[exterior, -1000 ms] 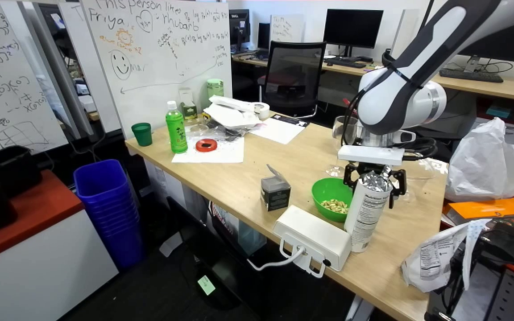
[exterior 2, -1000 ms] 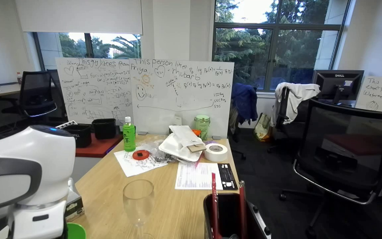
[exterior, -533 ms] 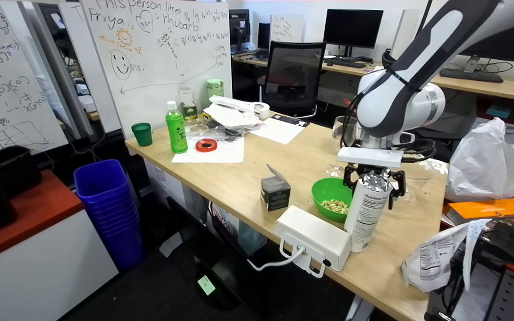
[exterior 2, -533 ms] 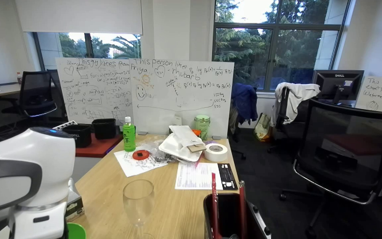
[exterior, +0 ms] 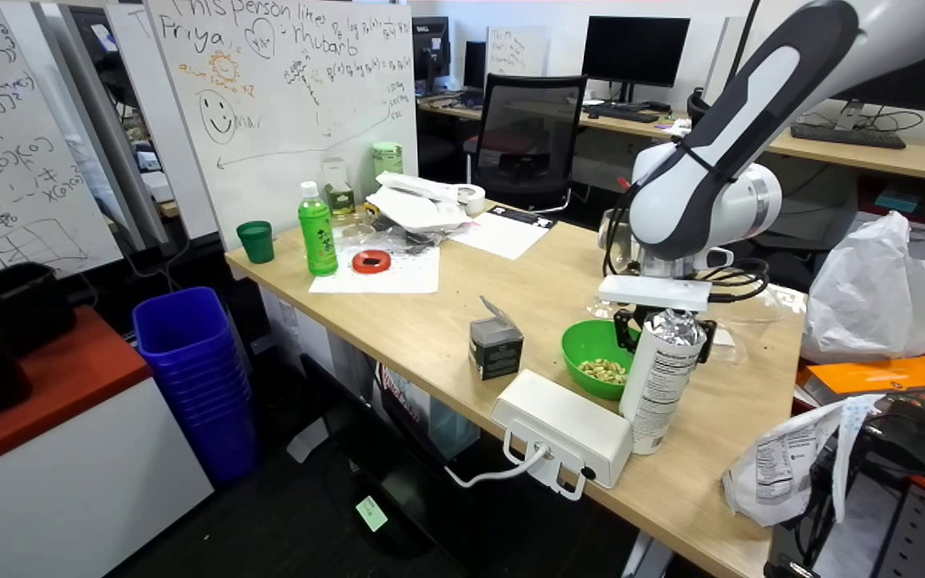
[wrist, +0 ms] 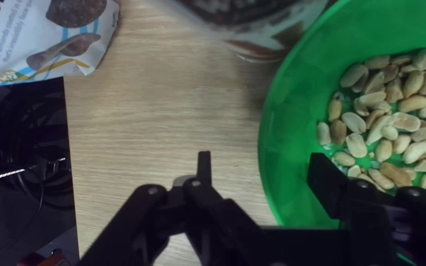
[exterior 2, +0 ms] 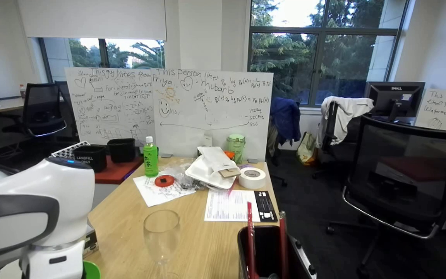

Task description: Move the green bowl slightly to the right

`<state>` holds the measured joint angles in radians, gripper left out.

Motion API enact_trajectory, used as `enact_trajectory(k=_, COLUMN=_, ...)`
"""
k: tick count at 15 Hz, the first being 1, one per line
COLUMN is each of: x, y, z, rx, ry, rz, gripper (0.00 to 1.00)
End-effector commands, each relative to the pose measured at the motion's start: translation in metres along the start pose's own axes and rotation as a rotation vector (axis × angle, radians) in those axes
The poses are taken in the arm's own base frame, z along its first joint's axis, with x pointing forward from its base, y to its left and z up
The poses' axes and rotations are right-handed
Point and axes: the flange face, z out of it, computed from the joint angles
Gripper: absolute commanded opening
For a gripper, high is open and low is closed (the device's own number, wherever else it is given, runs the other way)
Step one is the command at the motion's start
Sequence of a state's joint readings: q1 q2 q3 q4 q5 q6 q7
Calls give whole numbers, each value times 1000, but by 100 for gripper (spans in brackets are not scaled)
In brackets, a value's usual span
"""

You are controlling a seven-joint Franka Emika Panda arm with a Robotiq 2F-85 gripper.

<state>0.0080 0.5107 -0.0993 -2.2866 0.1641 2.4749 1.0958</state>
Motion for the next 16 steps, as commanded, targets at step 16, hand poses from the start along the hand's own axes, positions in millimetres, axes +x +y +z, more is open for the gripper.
enact_trajectory(k=16, x=-1, y=17, z=-36, rx=64, ry=-40, rz=33, gripper=1)
